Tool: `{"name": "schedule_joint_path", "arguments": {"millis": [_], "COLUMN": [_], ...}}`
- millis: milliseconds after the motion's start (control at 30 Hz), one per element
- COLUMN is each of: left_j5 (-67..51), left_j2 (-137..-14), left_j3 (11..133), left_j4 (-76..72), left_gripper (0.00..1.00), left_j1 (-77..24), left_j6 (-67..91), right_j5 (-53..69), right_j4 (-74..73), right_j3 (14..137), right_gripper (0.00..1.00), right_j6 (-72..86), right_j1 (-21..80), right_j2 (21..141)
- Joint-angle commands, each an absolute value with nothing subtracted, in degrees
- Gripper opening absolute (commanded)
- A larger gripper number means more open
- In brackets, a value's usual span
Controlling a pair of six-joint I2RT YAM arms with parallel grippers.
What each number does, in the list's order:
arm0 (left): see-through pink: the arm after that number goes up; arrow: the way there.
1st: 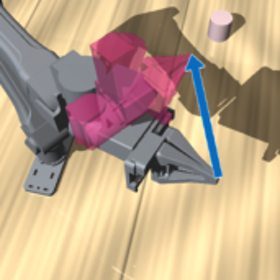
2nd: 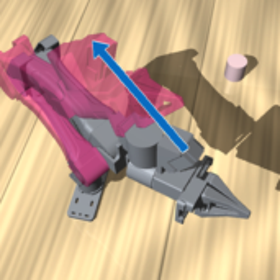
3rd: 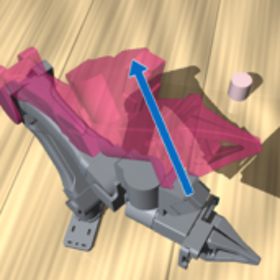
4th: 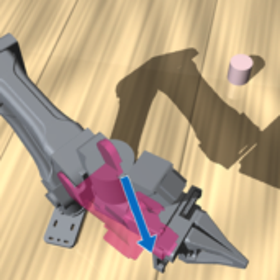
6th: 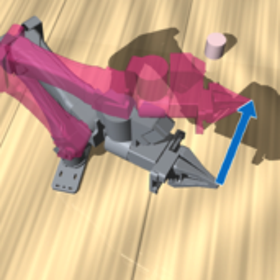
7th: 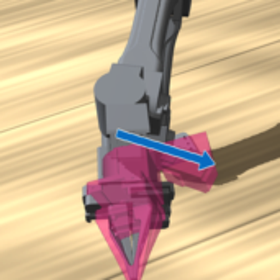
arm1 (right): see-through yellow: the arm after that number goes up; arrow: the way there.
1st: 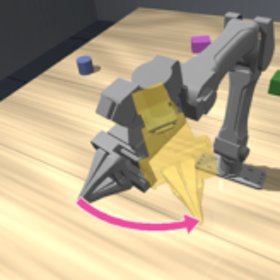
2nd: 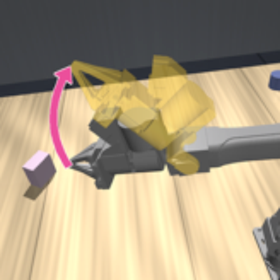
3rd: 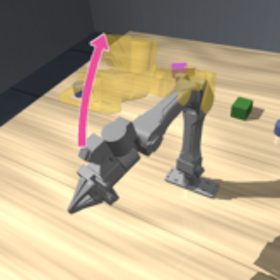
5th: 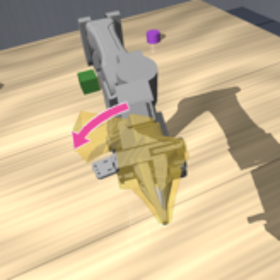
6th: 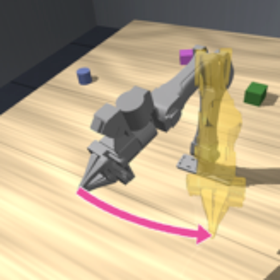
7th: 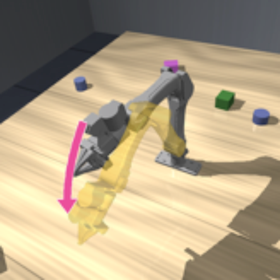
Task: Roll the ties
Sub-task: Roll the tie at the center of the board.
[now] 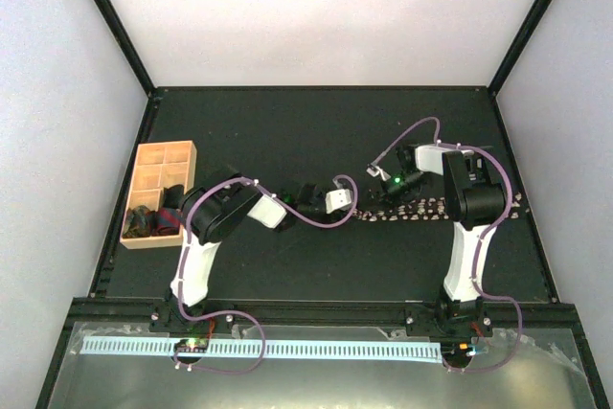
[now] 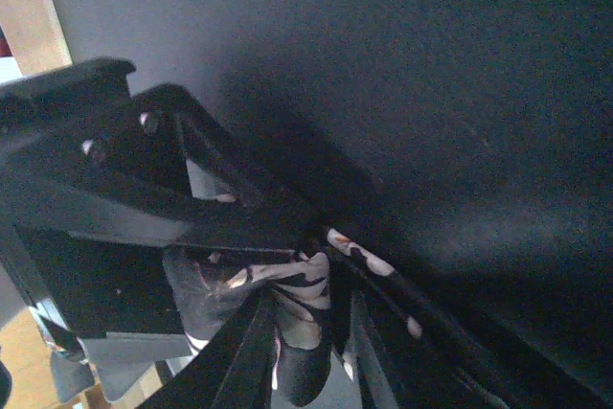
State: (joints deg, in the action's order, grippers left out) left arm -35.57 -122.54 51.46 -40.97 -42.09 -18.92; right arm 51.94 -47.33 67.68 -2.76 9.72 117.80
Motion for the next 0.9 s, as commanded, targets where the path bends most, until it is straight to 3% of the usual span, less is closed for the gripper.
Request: {"name": "schedule_joint_path", "arguments": {"millis": [0, 200, 533, 600, 800, 867], "left_j5": [-26.6, -22.1, -20.2, -20.4, -20.2, -20.0], "left_j2": [-116.7, -113.3, -114.1, -114.3, -114.3, -114.3], "left_j3": [49.0, 48.7, 51.6, 51.6, 51.5, 51.5], "left_j4": [-20.8, -8.8, -4.4, -4.4, -4.3, -4.5], "left_gripper": [0.4, 0.4, 0.42, 0.42, 0.42, 0.42], "left_j1": [-42.3, -42.3, -42.5, -42.5, -42.5, -42.5], "left_j6": [-25.0, -28.2, -28.6, -28.7, -28.8, -28.3], "right_j5": [46.3, 50.4, 53.4, 52.9, 48.5, 47.7], "right_j4": [-49.8, -53.7, -45.3, -44.3, -46.2, -46.4], "right_j3": [71.6, 73.4, 70.9, 70.9, 71.2, 70.8], "right_gripper": [0.31, 0.44, 0.37, 0.34, 0.05, 0.02], "right_j6": [-6.7, -7.8, 1.3, 1.8, -0.3, -0.8], "right_j1": [10.0, 11.2, 18.1, 18.6, 18.7, 18.5], "right_j2": [117.0, 113.8, 116.3, 117.1, 118.5, 117.9]}}
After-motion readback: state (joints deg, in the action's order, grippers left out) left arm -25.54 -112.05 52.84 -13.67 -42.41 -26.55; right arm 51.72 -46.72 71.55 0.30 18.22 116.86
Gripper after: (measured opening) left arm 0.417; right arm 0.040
